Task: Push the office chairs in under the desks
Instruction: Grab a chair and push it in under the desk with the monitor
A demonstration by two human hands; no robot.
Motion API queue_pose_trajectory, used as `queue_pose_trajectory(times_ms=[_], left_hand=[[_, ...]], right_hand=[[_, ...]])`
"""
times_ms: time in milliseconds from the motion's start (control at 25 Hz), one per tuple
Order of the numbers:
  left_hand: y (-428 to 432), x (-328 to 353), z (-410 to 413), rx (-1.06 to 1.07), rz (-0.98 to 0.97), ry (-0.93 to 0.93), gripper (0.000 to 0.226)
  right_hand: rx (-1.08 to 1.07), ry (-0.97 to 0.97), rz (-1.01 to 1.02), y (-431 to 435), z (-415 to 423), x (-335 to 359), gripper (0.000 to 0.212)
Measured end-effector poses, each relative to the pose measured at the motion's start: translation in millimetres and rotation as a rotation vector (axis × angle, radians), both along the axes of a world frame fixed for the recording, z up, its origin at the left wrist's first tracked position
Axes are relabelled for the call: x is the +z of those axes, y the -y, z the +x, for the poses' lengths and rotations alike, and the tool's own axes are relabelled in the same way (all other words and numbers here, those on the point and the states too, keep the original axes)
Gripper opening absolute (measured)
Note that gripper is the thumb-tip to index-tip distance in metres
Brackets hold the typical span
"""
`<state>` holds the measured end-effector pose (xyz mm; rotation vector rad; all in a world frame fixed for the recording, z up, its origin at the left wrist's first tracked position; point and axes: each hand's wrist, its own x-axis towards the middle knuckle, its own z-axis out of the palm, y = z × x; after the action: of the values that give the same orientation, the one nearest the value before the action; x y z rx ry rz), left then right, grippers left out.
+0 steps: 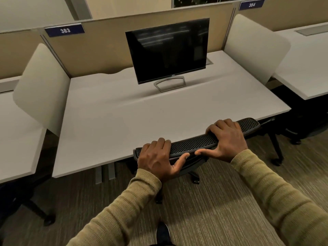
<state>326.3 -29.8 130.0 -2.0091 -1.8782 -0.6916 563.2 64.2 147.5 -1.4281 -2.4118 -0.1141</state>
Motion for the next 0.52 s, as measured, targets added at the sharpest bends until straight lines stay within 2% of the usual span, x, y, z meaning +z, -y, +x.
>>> queue_pose_trajectory(times_ms=[240,520], left_hand=[[-11,-6,4,-0.037,-0.009,-0.020,0.065],[-14,0,24,0.031,-0.063,-0.052,0.064]], right_hand=[[0.001,0.007,0.008,-10,8,-5,0.091],[0.052,0.016,-0.011,-19,30,-2,0.094]])
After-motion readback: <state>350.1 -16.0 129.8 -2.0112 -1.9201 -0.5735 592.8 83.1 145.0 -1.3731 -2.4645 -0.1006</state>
